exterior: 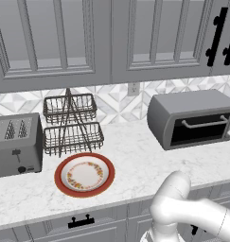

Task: Pick up the kebab skewer and baguette bread, and place them inside the toaster oven. Close the toaster oven door and start by setting the timer.

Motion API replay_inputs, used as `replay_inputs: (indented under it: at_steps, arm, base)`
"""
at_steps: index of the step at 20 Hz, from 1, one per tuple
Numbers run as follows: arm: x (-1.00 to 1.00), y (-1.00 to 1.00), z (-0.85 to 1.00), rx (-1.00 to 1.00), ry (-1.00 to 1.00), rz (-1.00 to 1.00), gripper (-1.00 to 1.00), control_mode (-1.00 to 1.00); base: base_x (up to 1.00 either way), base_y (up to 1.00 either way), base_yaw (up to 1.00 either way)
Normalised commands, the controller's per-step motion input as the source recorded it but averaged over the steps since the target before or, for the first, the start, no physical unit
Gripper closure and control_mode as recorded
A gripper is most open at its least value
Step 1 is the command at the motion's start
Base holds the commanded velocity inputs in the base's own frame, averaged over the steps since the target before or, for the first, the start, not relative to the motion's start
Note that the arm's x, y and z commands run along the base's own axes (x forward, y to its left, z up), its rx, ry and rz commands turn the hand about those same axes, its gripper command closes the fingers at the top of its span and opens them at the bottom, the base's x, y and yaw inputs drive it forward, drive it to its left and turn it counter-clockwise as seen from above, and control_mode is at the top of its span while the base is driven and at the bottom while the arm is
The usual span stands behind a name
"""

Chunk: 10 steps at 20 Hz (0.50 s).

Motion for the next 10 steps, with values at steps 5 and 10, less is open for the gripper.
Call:
replay_inputs:
  at_steps: [5, 10]
  arm:
    - [0.00, 0.00, 0.00, 0.21, -0.02, 0.00, 1.00, -1.00]
    - [0.00, 0.00, 0.00, 0.21, -0.03, 0.00, 1.00, -1.00]
  base:
    - [0.00, 0.00, 0.00]
    - [0.00, 0.00, 0.00]
